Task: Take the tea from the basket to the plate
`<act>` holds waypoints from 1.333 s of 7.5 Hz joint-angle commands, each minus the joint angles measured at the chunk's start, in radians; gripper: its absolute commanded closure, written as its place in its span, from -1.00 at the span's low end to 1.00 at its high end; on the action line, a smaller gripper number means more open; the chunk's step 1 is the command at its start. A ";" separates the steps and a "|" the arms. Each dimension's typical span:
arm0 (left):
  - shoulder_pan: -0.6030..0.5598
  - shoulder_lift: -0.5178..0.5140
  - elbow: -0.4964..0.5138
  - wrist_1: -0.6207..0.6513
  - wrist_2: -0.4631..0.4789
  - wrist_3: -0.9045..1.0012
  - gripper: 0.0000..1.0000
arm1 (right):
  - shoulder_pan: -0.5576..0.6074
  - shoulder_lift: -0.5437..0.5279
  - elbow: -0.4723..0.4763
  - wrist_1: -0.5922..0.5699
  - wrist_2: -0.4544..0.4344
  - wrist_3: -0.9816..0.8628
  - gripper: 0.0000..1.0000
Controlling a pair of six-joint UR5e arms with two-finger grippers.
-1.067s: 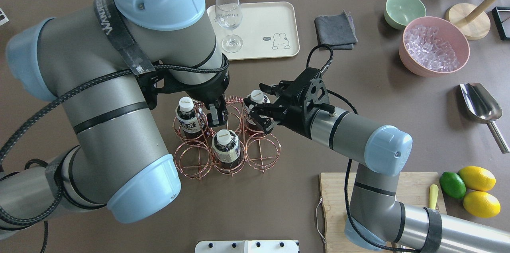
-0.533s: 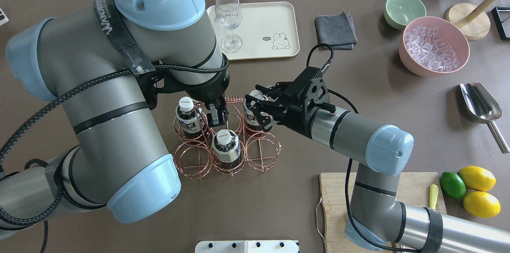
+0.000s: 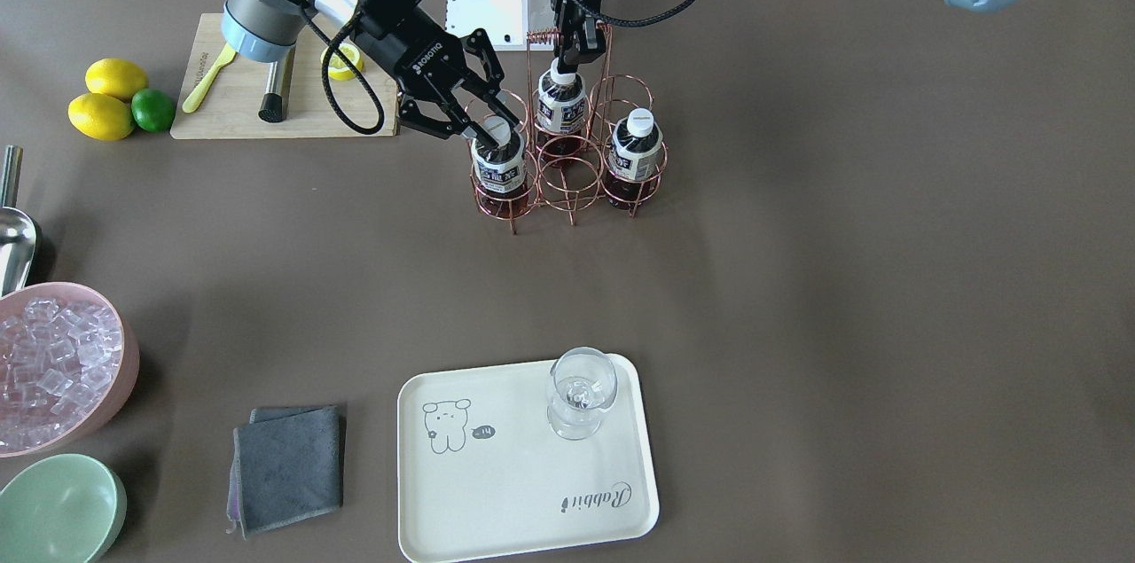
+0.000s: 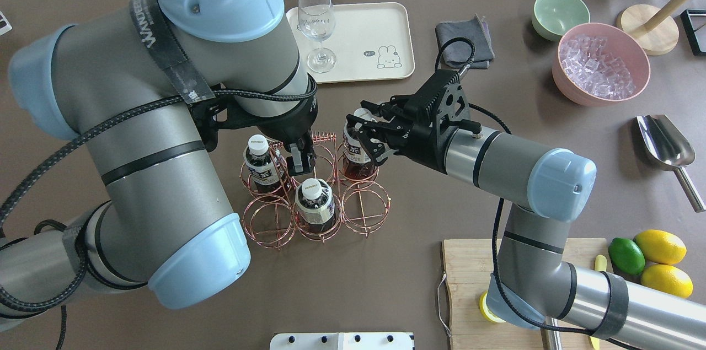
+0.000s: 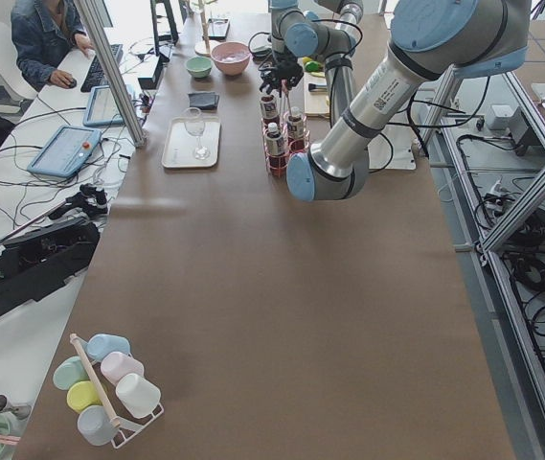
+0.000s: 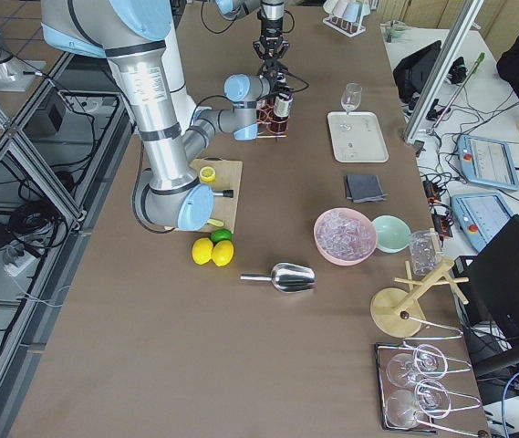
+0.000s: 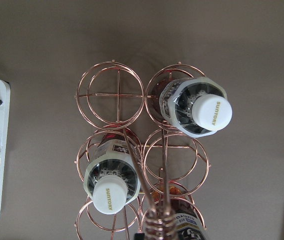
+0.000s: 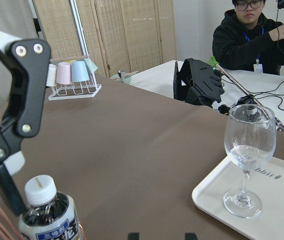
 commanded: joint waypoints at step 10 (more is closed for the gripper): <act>-0.078 0.020 -0.099 0.064 -0.006 0.038 1.00 | 0.297 0.023 0.101 -0.262 0.284 0.098 1.00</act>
